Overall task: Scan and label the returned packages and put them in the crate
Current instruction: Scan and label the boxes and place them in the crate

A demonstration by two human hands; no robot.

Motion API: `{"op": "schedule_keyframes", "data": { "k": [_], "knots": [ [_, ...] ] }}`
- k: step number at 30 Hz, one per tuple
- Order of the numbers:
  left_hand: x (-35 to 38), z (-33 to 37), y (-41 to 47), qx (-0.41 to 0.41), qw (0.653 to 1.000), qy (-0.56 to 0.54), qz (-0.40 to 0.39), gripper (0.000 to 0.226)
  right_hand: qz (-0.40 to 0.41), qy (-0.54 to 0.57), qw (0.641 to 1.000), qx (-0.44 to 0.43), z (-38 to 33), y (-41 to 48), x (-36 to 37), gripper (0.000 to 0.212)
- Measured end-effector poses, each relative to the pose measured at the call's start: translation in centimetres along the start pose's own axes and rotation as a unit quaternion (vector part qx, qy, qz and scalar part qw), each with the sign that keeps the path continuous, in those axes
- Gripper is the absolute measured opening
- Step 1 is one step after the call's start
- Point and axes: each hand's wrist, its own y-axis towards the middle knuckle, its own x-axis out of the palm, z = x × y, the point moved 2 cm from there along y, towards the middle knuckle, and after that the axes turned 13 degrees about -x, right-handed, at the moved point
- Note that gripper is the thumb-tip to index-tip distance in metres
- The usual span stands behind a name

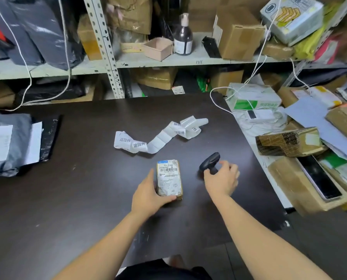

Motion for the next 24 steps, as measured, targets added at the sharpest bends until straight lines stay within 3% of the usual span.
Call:
{"op": "schedule_keyframes", "data": {
  "k": [3,9,11,14,17,24],
  "knots": [
    [0.2,0.7,-0.1,0.006,1.0,-0.003,-0.014,0.08,-0.13,-0.064,0.989,0.036,1.5,0.4,0.6,0.06],
    [0.4,1.0,0.0,-0.026,0.999,-0.029,-0.018,0.083,-0.165,-0.104,0.981,0.023,0.4,1.6,0.9,0.037],
    [0.6,1.1,0.2,-0.047,0.998,-0.033,-0.017,0.078,-0.174,-0.063,0.983,0.019,-0.5,1.7,0.8,0.023],
    [0.9,1.5,0.5,-0.074,0.997,-0.014,-0.01,0.065,-0.18,0.084,0.98,0.018,-2.8,1.5,0.0,0.007],
    [1.1,2.2,1.0,-0.09,0.996,0.0,-0.001,0.059,-0.205,0.194,0.959,0.025,-5.4,0.8,-1.2,0.011],
    [1.1,3.3,1.8,-0.098,0.995,0.007,0.007,0.065,-0.243,0.193,0.95,0.014,-8.2,-1.1,-3.9,0.025]
  ]
}}
